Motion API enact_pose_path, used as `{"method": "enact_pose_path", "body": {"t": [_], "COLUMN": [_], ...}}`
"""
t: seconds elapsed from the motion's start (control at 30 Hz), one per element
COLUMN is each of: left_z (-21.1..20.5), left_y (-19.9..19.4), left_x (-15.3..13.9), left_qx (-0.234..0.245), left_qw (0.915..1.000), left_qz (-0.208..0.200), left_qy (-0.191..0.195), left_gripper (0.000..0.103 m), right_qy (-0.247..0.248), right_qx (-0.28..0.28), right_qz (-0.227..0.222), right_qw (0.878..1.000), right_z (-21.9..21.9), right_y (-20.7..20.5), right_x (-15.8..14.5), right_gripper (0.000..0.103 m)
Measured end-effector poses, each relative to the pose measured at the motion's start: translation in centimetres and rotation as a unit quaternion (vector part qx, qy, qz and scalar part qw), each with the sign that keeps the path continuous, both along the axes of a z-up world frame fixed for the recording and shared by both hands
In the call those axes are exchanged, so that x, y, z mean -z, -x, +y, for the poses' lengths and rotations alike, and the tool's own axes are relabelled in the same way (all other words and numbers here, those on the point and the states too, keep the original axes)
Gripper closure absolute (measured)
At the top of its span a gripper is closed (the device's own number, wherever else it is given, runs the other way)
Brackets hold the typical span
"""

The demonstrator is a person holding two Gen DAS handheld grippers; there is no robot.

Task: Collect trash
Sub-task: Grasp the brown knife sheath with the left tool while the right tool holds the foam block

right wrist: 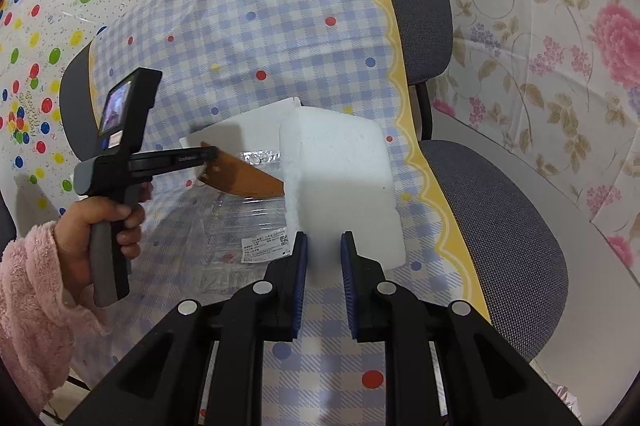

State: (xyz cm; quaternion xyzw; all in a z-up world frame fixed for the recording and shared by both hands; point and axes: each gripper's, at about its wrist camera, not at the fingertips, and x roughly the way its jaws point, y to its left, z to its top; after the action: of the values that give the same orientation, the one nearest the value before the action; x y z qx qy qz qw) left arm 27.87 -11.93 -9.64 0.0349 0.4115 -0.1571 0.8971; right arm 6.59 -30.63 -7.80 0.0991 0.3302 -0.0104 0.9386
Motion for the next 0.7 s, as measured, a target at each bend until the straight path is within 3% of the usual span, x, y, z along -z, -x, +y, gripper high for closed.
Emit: {"method": "enact_pose_path", "body": {"t": [0.07,0.23,0.33,0.5,0.7], "left_z": [0.5,0.0,0.0,0.1,0.1], "left_y": [1.7,7.8,9.9,10.0,9.1], "left_x": [-1.3,-2.1,-1.3,0.7,1.6], "left_qx": [0.011,0.068,0.085,0.076,0.078], "left_qw": [0.9995,0.9956,0.9953,0.9971,0.9968], "left_qz": [-0.022,-0.065,-0.045,0.003,0.013], "left_qy": [0.018,-0.006,0.000,-0.005,0.004], "left_gripper": [0.097,0.102,0.102,0.102,0.102], "right_qy": [0.001,0.004,0.001,-0.005,-0.005], "right_qx": [0.001,0.002,0.004,0.003,0.007], "right_qz": [-0.003,-0.009,-0.006,0.001,0.004], "right_qw": [1.000,1.000,1.000,1.000,1.000], "right_z": [0.1,0.2,0.1,0.3,0.1], "right_y": [0.5,1.8,2.4,3.3,3.9], "right_x": [-0.3,-0.8,-0.6,-0.2,0.0], "right_gripper": [0.085,0.085,0.085,0.085,0.085]}}
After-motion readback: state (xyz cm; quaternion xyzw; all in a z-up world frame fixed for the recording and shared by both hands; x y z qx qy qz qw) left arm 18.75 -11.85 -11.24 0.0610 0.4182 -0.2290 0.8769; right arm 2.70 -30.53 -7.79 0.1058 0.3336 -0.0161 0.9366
